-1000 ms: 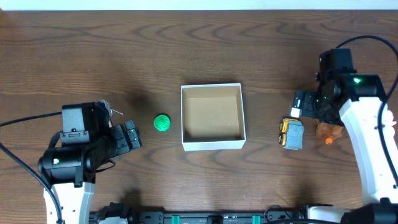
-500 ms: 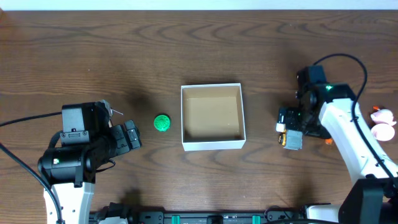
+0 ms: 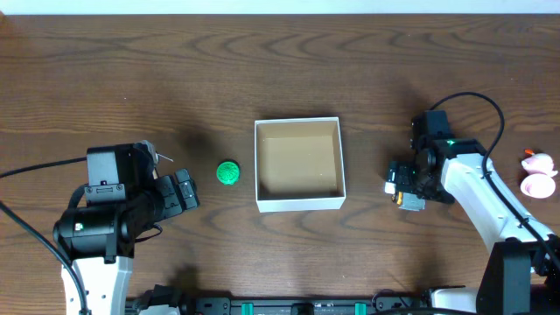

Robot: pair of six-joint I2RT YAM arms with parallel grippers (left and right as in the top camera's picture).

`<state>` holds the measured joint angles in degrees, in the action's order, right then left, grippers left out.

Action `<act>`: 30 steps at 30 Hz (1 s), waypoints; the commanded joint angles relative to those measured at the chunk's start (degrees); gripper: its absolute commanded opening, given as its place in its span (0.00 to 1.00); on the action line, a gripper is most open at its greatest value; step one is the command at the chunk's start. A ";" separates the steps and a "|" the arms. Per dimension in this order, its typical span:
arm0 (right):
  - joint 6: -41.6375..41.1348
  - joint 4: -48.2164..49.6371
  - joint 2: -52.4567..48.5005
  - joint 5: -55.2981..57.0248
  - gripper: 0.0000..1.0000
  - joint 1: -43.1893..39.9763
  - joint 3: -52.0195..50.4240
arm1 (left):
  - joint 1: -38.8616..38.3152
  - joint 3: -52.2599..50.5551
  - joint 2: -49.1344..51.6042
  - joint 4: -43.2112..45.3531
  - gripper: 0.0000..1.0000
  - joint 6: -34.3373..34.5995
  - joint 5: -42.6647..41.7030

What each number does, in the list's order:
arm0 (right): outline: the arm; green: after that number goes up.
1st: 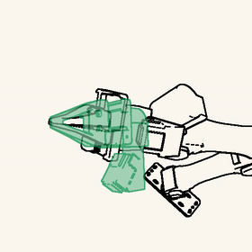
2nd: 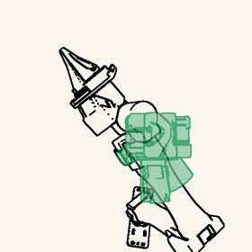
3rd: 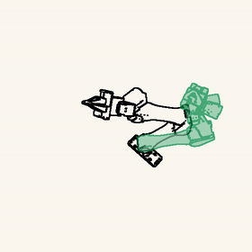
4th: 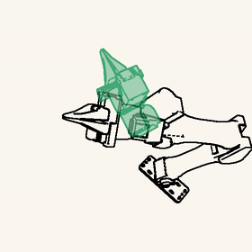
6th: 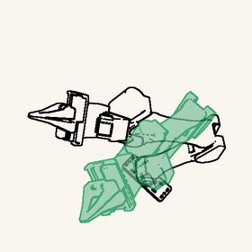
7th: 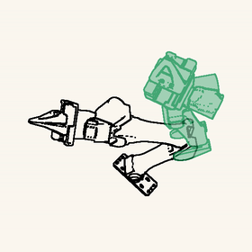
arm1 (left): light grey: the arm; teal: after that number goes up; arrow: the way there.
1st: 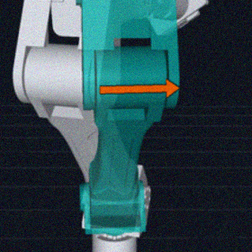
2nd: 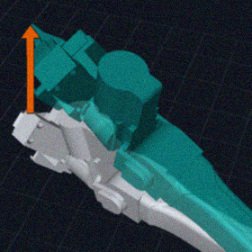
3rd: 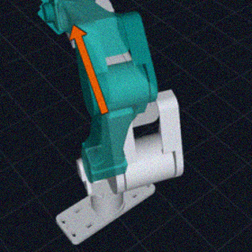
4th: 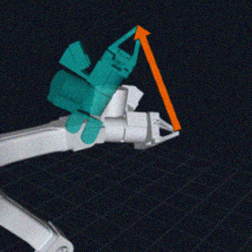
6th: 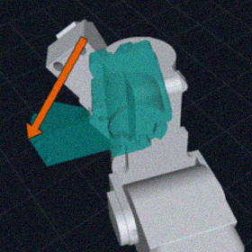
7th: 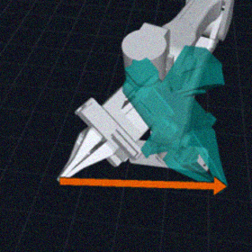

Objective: Pack container
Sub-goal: 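Move right gripper down onto blue-yellow toy truck and grasp it, then carry truck with right gripper into white box and release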

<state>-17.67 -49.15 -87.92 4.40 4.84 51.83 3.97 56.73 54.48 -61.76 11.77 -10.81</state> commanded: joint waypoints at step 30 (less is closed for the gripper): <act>0.22 2.05 0.83 -0.37 0.01 1.16 4.74 | -0.17 1.27 -0.42 -0.33 0.98 -0.74 -0.57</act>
<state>-18.11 -46.54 -87.72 4.05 4.86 52.51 3.97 56.73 54.48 -61.76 11.77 -10.81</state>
